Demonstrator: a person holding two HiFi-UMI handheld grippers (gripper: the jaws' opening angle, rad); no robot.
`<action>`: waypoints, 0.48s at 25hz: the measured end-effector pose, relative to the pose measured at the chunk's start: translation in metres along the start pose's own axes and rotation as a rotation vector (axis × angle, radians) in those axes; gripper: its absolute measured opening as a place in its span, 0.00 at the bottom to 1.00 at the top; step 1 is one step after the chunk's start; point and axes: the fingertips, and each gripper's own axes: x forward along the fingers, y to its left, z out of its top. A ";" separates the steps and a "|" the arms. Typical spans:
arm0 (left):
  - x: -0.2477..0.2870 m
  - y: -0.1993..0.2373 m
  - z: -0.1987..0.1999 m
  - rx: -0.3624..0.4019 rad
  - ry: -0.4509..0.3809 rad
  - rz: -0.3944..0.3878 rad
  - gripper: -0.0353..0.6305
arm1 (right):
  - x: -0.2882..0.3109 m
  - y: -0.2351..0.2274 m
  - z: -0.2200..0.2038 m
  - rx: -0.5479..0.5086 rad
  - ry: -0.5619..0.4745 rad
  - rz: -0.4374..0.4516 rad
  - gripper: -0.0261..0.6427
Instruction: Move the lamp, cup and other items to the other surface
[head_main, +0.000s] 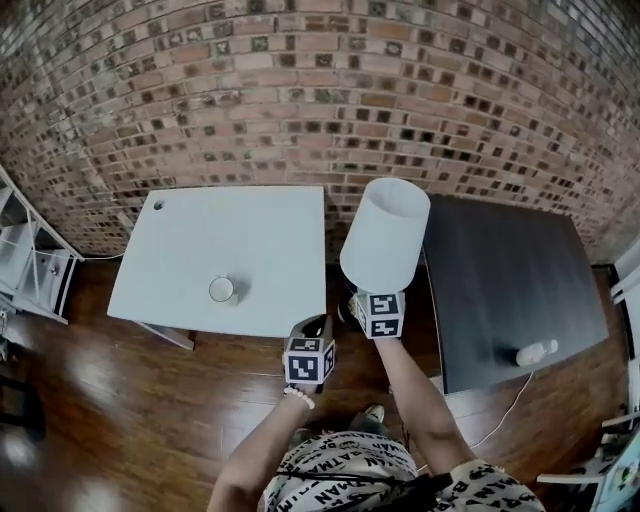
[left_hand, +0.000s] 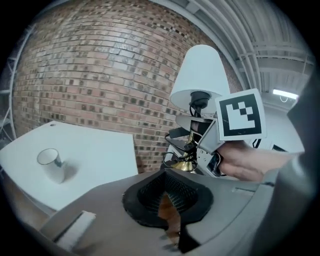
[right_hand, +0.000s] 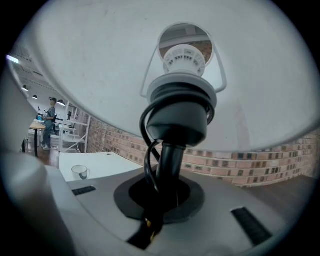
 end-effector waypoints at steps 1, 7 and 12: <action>-0.010 0.016 -0.002 -0.013 -0.002 0.016 0.06 | 0.007 0.020 0.006 0.000 -0.005 0.020 0.06; -0.052 0.084 -0.021 -0.072 -0.011 0.095 0.06 | 0.045 0.111 0.019 -0.003 -0.028 0.119 0.06; -0.068 0.129 -0.026 -0.140 -0.032 0.181 0.06 | 0.084 0.166 0.025 -0.006 -0.049 0.226 0.06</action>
